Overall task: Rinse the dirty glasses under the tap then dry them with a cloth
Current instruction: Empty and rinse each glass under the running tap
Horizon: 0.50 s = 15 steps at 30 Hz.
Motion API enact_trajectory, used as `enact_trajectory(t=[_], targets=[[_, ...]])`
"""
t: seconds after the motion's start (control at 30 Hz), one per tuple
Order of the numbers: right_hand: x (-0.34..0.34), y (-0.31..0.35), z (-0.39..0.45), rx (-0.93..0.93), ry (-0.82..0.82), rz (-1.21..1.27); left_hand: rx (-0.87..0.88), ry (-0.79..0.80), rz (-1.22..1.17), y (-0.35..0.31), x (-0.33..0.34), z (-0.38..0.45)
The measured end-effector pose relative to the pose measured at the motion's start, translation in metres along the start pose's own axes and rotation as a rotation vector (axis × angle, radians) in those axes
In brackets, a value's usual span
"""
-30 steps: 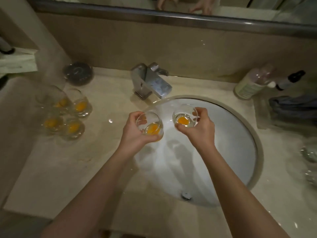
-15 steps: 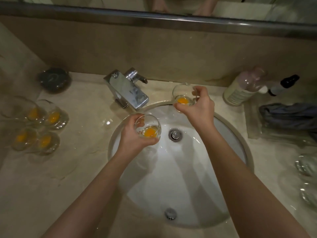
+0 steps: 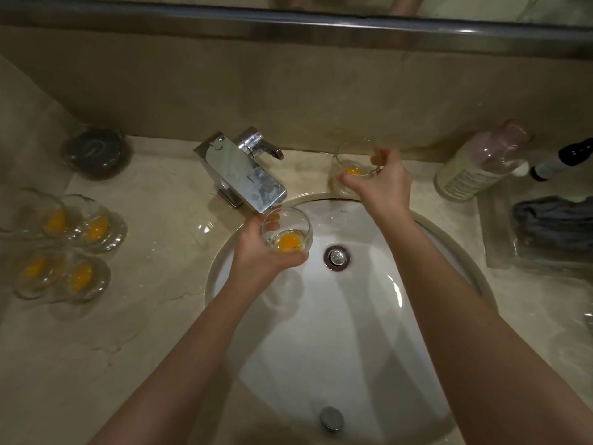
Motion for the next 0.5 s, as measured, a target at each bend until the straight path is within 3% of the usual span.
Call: enact_trajectory(t=[0.27, 0.5], targets=[[0.004, -0.006, -0.008, -0.048, 0.001, 0.008, 0.007, 0.03, -0.153, 0.006, 0.002, 0.014], [-0.004, 0.005, -0.043, -0.237, -0.294, 0.02, 0.093, 0.074, -0.213, 0.02, 0.0, 0.028]])
Point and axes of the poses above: each hand's wrist, its own z-axis towards the middle knuckle, its own x-axis out of the palm, y = z × x, the point moved 2 cm from there along z, towards the middle knuckle, and after that the axes turned 5 degrees about y, right-handed, at the moved point
